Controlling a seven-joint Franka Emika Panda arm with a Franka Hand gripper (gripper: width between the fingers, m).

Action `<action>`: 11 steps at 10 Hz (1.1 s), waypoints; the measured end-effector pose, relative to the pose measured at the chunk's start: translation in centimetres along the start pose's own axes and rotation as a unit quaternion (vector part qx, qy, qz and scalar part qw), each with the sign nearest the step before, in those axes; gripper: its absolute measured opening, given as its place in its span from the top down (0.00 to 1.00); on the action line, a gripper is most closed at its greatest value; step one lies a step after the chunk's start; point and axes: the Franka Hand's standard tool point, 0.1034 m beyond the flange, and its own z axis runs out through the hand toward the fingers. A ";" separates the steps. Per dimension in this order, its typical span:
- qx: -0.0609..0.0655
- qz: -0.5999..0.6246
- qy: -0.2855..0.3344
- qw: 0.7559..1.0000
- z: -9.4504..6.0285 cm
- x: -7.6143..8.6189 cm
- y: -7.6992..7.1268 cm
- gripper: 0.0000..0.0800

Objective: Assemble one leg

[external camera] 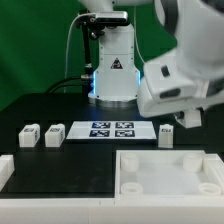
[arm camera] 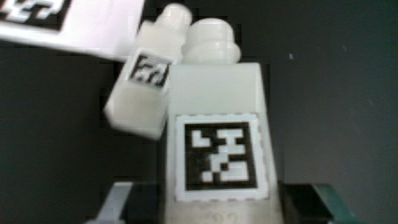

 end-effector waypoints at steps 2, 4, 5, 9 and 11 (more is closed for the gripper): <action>-0.007 0.000 0.098 0.995 -5.6 1.0 0.1 0.64; -0.022 -0.003 0.228 0.973 -9.2 1.6 -0.2 0.64; -0.030 -0.002 0.285 0.958 -9.1 1.7 0.1 0.64; -0.068 -0.038 0.464 0.882 -10.1 3.3 2.3 0.64; -0.076 -0.044 0.560 0.824 -14.9 5.5 1.6 0.64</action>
Offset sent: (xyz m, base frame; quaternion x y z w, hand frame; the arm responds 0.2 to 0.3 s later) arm 0.0262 0.0152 0.0360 -0.0352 0.2425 0.0179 0.9694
